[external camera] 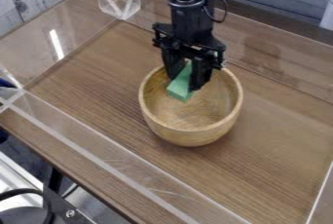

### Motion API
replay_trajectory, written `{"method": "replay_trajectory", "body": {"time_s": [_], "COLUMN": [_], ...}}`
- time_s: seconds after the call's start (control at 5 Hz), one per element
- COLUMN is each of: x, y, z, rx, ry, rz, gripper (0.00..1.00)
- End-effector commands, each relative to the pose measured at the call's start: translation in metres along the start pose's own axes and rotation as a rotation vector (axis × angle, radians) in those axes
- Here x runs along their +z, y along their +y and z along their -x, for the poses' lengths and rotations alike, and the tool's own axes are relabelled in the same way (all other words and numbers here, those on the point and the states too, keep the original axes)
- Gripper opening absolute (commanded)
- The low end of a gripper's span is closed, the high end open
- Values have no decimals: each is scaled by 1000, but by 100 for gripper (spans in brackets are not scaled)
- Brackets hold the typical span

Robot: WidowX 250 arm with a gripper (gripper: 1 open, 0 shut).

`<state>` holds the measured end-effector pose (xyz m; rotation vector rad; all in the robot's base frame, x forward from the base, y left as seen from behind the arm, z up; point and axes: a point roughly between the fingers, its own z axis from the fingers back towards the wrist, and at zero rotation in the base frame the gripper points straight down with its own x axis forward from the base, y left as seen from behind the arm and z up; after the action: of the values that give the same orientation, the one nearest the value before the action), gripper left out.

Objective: Put the green block in the brown bowl

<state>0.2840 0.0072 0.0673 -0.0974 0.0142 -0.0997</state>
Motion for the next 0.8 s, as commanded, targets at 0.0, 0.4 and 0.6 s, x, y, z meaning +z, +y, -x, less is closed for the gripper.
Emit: {"method": "replay_trajectory", "body": {"time_s": [0.0,0.4,0.6], "x": [4,-7,-8], "y": [-4,-10,-10], "z": [-3,1,1], "rx": [-19,-33,-34], "ry": [-18,11,19], "rz": [-11,-11,-11], "gripper": [0,0,0]}}
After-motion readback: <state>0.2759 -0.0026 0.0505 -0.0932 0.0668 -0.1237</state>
